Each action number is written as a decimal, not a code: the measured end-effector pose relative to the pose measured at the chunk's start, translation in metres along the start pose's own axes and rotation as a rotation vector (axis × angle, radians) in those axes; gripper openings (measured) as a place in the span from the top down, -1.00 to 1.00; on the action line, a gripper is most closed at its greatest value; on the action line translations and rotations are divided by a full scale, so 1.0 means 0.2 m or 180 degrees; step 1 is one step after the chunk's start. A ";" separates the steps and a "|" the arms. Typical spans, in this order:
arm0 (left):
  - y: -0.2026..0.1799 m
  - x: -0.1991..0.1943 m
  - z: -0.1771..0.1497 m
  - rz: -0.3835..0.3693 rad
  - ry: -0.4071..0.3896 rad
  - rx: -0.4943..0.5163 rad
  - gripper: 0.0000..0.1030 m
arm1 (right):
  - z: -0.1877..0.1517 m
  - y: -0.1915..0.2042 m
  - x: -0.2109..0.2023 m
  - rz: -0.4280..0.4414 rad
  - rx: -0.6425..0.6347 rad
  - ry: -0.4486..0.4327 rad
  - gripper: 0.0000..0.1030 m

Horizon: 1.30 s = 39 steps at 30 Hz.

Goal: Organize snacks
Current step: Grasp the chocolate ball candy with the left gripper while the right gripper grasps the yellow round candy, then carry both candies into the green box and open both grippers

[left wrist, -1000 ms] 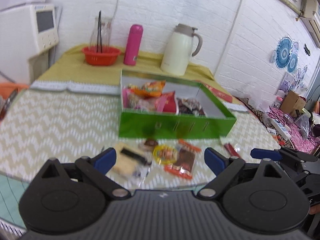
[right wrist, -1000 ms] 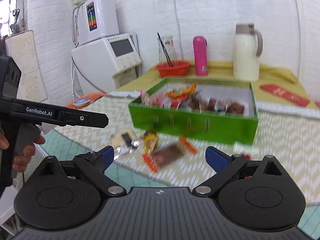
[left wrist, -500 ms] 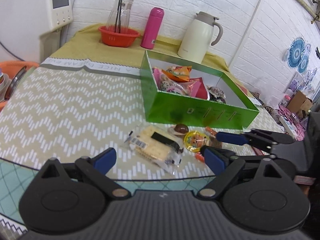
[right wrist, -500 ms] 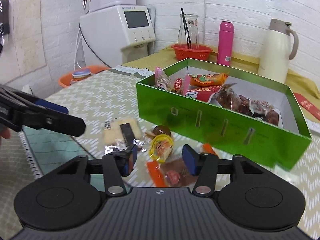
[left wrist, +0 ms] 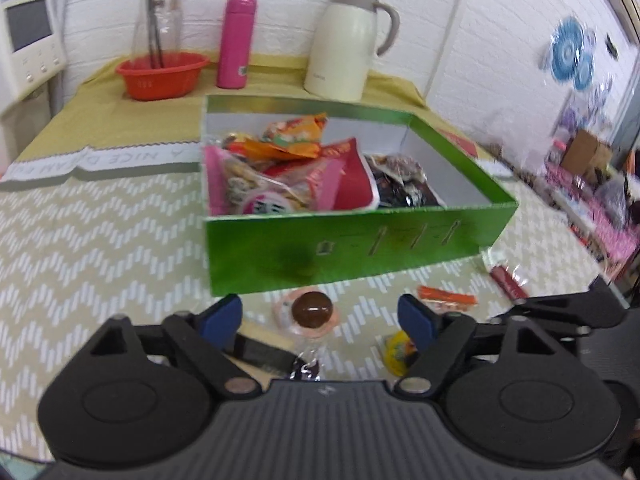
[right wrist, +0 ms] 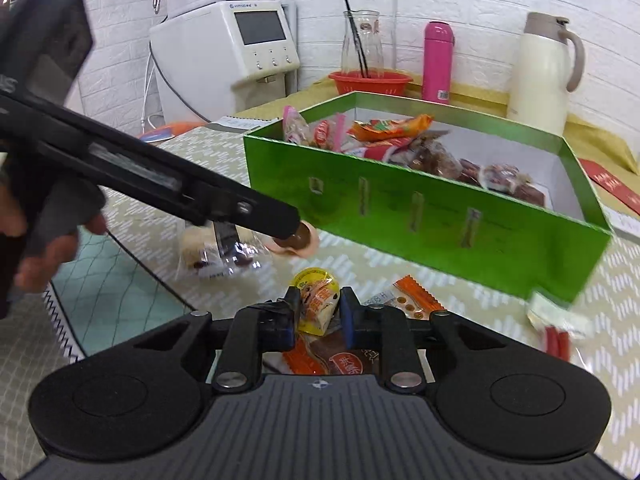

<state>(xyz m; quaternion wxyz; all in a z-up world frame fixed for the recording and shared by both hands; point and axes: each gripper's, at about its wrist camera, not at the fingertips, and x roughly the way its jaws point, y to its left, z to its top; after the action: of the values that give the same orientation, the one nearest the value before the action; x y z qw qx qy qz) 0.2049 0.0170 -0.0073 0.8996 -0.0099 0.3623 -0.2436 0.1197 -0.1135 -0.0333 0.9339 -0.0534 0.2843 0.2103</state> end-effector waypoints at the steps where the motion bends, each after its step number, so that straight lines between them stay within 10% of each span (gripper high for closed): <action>1: -0.01 0.04 0.00 -0.0036 0.0066 0.0042 -0.24 | -0.01 -0.01 -0.02 -0.0012 0.0011 0.0002 0.28; 7: -0.03 0.16 0.01 0.0110 0.0097 0.0105 -0.15 | -0.04 -0.06 -0.05 0.0054 0.0127 -0.0008 0.27; 11: -0.05 0.14 0.00 0.0161 0.0131 0.0269 0.50 | -0.03 -0.06 -0.03 0.0097 0.0119 -0.0011 0.25; 29: -0.03 0.06 -0.05 0.0031 0.0076 0.0036 0.57 | -0.01 -0.06 -0.01 0.0129 0.0226 0.0040 0.25; 39: -0.14 -0.21 0.09 -0.0377 -0.0320 -0.0052 0.57 | 0.12 -0.09 -0.25 -0.0037 0.0133 -0.0453 0.25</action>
<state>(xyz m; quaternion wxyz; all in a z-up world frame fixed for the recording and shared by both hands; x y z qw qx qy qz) 0.1784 0.0080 0.0396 0.9006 -0.0509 0.3173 -0.2926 0.1016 -0.1419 0.0152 0.9538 -0.0204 0.2212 0.2022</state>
